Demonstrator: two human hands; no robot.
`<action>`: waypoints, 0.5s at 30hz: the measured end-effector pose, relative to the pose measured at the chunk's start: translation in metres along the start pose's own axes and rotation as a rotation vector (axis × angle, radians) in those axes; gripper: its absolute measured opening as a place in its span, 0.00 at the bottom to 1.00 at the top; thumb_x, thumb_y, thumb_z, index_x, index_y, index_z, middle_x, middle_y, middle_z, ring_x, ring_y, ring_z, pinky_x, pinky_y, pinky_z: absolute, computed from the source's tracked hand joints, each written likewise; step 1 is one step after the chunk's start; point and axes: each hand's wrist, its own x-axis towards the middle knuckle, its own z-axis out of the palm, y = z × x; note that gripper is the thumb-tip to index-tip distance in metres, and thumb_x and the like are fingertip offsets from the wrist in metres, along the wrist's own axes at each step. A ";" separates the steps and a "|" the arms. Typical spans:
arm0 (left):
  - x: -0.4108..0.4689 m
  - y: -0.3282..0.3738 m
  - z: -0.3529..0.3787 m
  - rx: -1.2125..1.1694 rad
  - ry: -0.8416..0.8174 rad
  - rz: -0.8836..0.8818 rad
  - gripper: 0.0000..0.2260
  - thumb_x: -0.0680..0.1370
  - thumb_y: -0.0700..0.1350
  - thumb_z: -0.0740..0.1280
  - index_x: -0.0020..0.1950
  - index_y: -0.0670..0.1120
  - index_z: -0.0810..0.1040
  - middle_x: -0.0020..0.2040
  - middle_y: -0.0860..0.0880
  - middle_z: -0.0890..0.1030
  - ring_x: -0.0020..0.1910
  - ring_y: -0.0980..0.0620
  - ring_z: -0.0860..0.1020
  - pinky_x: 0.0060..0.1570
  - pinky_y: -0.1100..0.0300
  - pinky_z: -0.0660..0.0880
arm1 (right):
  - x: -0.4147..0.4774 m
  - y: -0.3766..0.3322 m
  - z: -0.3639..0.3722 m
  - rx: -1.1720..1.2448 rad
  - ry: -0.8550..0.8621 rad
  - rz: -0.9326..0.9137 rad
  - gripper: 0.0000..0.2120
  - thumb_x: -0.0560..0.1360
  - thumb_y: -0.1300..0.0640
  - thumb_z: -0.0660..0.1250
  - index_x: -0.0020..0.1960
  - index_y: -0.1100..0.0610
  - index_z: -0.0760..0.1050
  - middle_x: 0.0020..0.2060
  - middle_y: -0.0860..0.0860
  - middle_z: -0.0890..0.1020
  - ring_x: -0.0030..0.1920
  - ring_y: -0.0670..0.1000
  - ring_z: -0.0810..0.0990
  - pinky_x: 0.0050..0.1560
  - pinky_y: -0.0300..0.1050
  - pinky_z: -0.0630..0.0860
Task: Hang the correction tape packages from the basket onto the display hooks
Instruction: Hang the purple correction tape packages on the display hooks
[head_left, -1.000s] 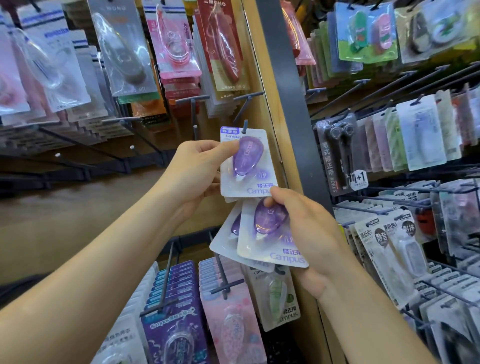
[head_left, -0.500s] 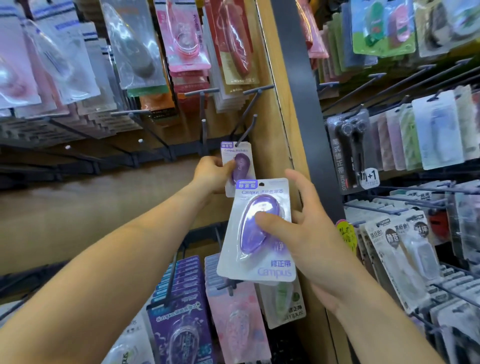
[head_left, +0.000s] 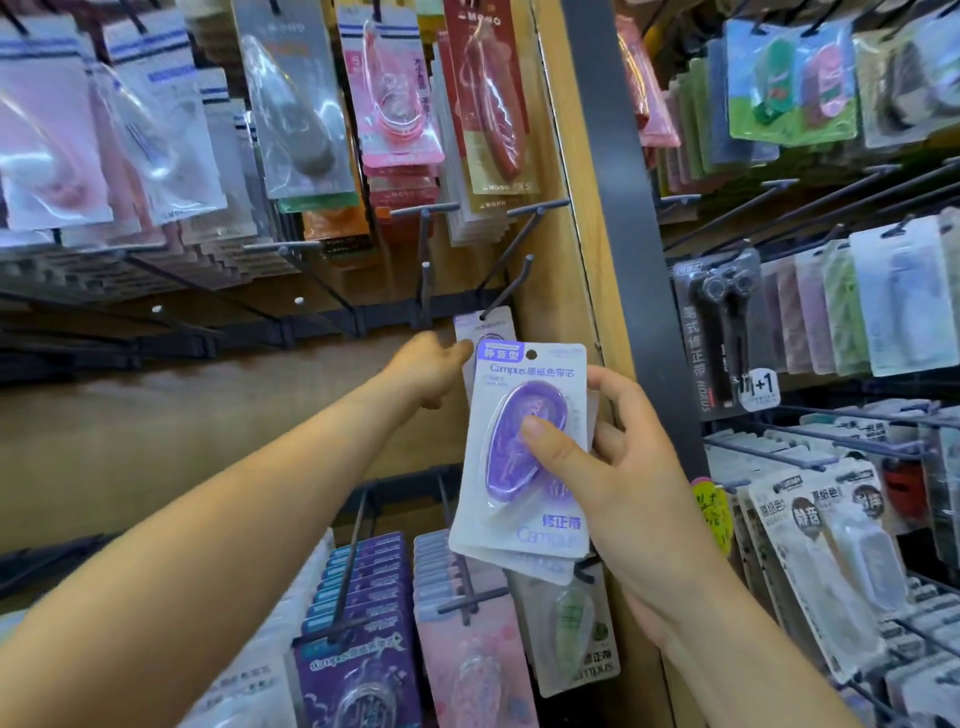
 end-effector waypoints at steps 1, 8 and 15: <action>-0.018 0.010 -0.008 -0.074 -0.008 0.028 0.18 0.81 0.56 0.62 0.58 0.42 0.78 0.48 0.44 0.85 0.47 0.46 0.84 0.37 0.57 0.79 | 0.001 0.001 0.000 -0.012 0.010 -0.005 0.19 0.71 0.56 0.74 0.58 0.49 0.73 0.49 0.51 0.86 0.49 0.53 0.86 0.48 0.55 0.84; -0.107 0.042 -0.042 -0.423 -0.229 0.267 0.14 0.80 0.54 0.64 0.50 0.46 0.83 0.47 0.42 0.84 0.44 0.48 0.81 0.42 0.56 0.78 | 0.003 0.006 0.007 -0.100 0.016 -0.066 0.18 0.66 0.49 0.74 0.54 0.51 0.77 0.48 0.49 0.86 0.48 0.51 0.86 0.50 0.61 0.82; -0.108 0.040 -0.041 -0.390 -0.184 0.247 0.04 0.77 0.44 0.71 0.50 0.45 0.82 0.44 0.49 0.86 0.43 0.52 0.85 0.39 0.60 0.81 | -0.002 0.005 0.015 -0.164 0.033 -0.131 0.13 0.70 0.48 0.72 0.54 0.48 0.79 0.47 0.47 0.86 0.48 0.49 0.86 0.49 0.55 0.83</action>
